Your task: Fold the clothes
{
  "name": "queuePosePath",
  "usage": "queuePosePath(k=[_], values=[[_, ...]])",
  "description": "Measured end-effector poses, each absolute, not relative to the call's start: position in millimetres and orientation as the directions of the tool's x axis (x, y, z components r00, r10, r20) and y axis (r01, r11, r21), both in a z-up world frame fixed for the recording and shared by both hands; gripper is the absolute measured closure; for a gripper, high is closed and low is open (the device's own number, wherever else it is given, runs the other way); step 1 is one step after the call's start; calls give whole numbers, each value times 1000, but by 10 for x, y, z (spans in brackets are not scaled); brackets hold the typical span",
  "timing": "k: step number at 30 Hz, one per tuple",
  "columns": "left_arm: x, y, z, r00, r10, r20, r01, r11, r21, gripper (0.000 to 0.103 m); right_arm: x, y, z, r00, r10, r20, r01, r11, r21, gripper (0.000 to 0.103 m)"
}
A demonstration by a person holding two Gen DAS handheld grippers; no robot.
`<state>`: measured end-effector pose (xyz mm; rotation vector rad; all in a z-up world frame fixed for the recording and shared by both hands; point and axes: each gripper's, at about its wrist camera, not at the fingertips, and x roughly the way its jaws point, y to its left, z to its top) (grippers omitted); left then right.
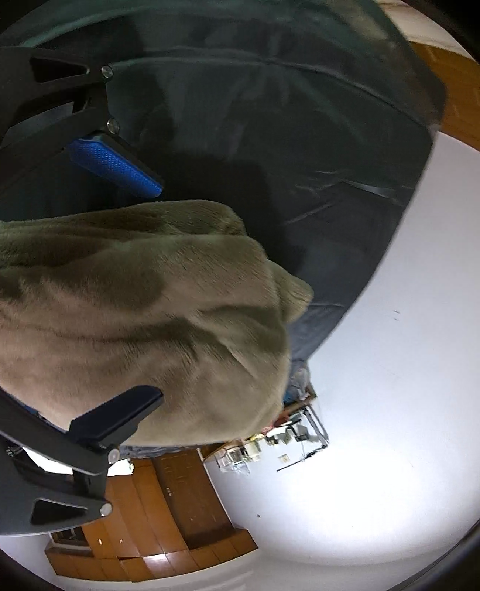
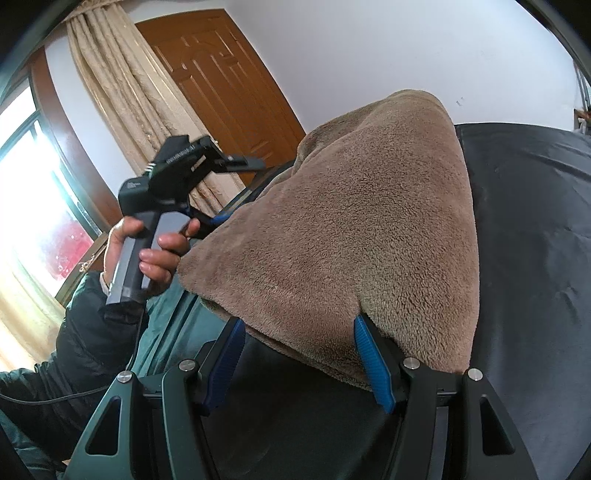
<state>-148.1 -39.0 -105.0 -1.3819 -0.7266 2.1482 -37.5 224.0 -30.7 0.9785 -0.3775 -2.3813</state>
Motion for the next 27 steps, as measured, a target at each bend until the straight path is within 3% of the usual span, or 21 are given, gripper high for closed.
queuePosePath(k=[7,18,27], values=[[-1642,-205,-1222,-259,696,-670,-99,-709,-698,1,-325,2229,-257,-601,-558,-572,365,-828,425,39],[-1705,-5,-1198,-271,698,-663,-131,-709,-693,1,-306,2246,-239,-603,-555,-573,360,-830,425,39],[-1579,-167,-1263,-325,743,-585,-136,-649,-749,1,-294,2218,-13,-610,-513,-604,361,-858,365,39]])
